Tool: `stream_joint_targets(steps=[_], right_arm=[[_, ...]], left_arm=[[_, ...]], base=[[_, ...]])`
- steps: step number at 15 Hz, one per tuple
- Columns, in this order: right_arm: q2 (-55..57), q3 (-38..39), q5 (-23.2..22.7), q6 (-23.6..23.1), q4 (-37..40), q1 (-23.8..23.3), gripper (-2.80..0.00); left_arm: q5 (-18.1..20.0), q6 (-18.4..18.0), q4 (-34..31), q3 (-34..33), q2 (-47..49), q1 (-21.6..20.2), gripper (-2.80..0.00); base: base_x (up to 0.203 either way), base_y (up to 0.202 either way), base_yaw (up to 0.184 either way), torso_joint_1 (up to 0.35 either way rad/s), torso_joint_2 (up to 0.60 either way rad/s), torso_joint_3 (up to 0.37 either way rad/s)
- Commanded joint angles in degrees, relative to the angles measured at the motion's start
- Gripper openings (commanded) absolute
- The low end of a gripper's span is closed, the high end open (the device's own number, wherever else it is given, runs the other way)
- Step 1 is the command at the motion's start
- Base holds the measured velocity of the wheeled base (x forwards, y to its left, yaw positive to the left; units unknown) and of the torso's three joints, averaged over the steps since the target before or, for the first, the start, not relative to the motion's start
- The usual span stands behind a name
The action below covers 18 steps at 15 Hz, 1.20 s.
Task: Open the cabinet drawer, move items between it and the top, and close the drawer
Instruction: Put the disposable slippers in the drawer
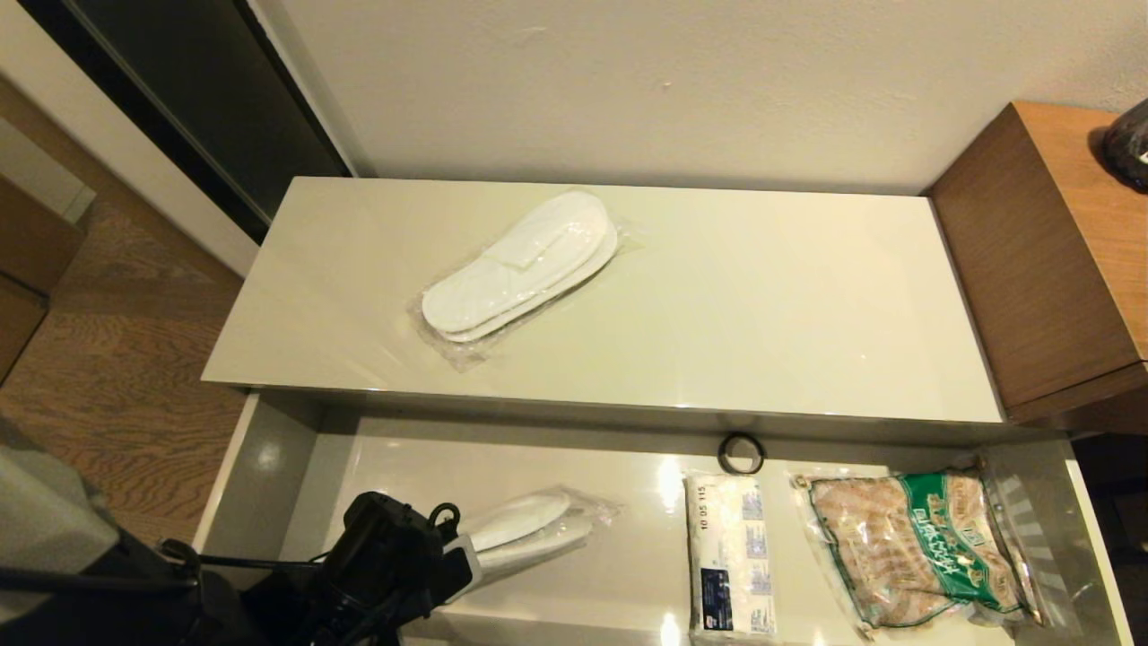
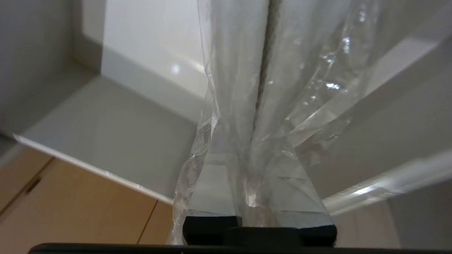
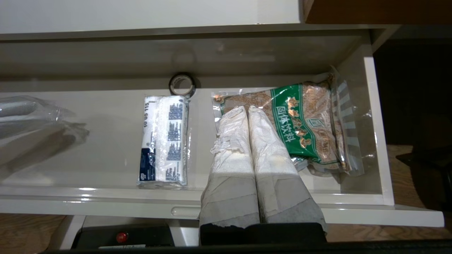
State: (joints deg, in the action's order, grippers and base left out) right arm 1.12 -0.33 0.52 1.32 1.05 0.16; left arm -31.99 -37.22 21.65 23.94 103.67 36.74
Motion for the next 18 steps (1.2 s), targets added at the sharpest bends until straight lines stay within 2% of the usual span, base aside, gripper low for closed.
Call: stream_joint_targets(steps=[1, 6, 8, 11, 13, 14, 16, 18], right_arm=[[0.0, 0.0, 0.0, 0.0, 0.0, 0.0, -2.80], [0.0, 0.0, 0.0, 0.0, 0.0, 0.0, -2.80], [0.0, 0.0, 0.0, 0.0, 0.0, 0.0, -2.80], [0.0, 0.0, 0.0, 0.0, 0.0, 0.0, -2.80], [0.0, 0.0, 0.0, 0.0, 0.0, 0.0, -2.80], [0.0, 0.0, 0.0, 0.0, 0.0, 0.0, -2.80], [0.0, 0.0, 0.0, 0.0, 0.0, 0.0, -2.80], [0.0, 0.0, 0.0, 0.0, 0.0, 0.0, -2.80]], left_arm=[[-0.8, -0.2, 0.2, -0.1, 2.2, -0.2, 0.00], [-1.2, 0.0, 1.3, -0.3, 2.8, -0.2, 0.00], [-1.3, 0.6, 6.7, -0.6, 3.4, -0.2, 0.00], [-1.4, 0.1, 22.9, 1.4, 3.1, -0.2, 0.00], [-4.8, -0.3, 27.9, 6.9, 2.7, -0.1, 0.00], [-6.9, -0.3, 28.6, 8.8, 2.6, -0.1, 0.00], [-12.5, -0.4, 28.6, 18.0, 2.6, 0.2, 0.00], [-17.9, -3.6, 28.4, 23.0, 3.1, 0.8, 0.00]], base=[[0.000, 0.000, 0.000, 0.000, 0.00, 0.000], [0.000, 0.000, 0.000, 0.000, 0.00, 0.000], [0.000, 0.000, 0.000, 0.000, 0.00, 0.000], [0.000, 0.000, 0.000, 0.000, 0.00, 0.000], [0.000, 0.000, 0.000, 0.000, 0.00, 0.000], [0.000, 0.000, 0.000, 0.000, 0.00, 0.000], [0.000, 0.000, 0.000, 0.000, 0.00, 0.000], [0.000, 0.000, 0.000, 0.000, 0.00, 0.000]])
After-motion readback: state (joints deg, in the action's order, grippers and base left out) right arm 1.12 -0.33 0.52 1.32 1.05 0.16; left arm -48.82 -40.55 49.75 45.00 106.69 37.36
